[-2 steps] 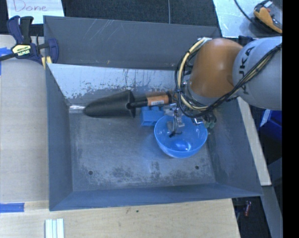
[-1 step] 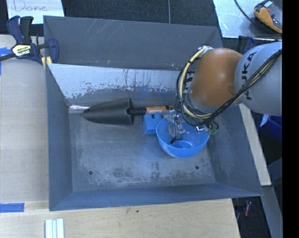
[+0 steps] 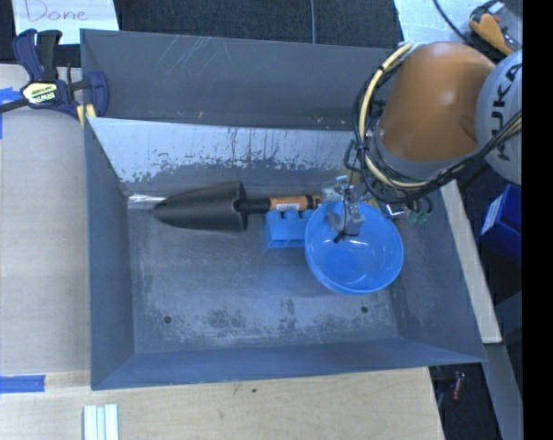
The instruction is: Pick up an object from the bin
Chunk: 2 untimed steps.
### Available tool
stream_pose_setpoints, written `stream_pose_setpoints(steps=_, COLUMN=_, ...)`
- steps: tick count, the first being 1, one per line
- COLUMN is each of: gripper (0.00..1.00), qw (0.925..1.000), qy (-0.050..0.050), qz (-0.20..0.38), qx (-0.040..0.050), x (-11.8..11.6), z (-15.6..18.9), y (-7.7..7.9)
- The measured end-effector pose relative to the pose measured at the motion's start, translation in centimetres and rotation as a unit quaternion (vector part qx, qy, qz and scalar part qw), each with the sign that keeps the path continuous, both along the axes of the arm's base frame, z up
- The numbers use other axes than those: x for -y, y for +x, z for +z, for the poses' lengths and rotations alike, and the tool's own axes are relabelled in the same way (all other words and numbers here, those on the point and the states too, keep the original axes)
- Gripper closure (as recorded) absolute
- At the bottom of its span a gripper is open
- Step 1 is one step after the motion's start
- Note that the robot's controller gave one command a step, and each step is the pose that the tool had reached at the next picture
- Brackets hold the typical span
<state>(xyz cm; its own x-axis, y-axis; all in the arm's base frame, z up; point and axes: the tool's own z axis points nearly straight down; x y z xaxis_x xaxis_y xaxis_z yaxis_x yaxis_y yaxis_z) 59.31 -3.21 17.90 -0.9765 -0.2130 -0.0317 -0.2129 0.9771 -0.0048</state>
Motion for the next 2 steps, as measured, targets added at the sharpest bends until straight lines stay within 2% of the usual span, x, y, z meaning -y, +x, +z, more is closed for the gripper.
stream_pose_setpoints(steps=1, gripper=1.0, qw=0.9999, qy=-0.001, qz=0.012, qx=0.0041, x=0.2, z=-6.2, y=0.8)
stream_pose_setpoints(steps=2, gripper=1.0, qw=1.0, qy=-0.001, qz=0.008, qx=0.004, x=-1.2, z=-3.7, y=0.7)
